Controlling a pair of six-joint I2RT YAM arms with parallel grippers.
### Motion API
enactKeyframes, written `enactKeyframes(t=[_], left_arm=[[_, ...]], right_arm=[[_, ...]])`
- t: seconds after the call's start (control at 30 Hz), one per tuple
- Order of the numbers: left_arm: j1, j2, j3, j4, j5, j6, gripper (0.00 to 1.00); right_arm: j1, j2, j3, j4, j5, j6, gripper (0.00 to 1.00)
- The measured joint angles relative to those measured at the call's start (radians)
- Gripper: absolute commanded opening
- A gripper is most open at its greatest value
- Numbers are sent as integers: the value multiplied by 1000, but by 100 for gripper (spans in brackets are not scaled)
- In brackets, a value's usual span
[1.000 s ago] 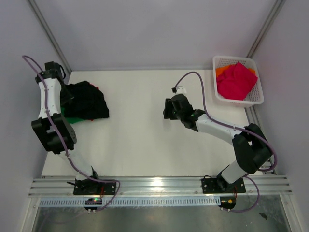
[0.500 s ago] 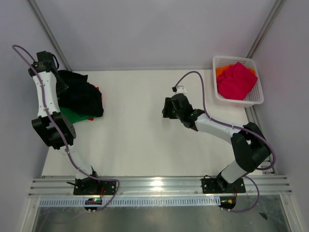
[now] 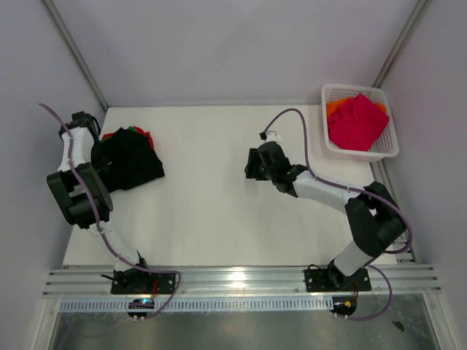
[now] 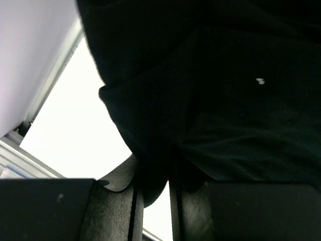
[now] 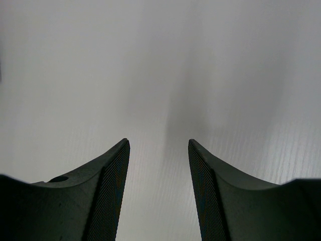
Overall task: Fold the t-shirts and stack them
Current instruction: Put the neatly folded tshirt into the corner of the board with the left arm
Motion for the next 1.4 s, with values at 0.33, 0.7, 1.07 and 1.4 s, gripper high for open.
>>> enactKeyframes(t=[0.33,0.7,1.07,1.4], left_arm=[[7,94,264,-55,-19,-14,16],[16,176,351,-78,-52,-31,15],[87,270,441,-135,-32,-73,16],[93,238,390,-109,118,-79,57]], right_arm=[[0,0,0,-5,-2,0,55],[0,0,2,-43,4,-4,55],[0,-24,2,-88,31,-17,55],[0,-52,-26,-90,37,-24,55]])
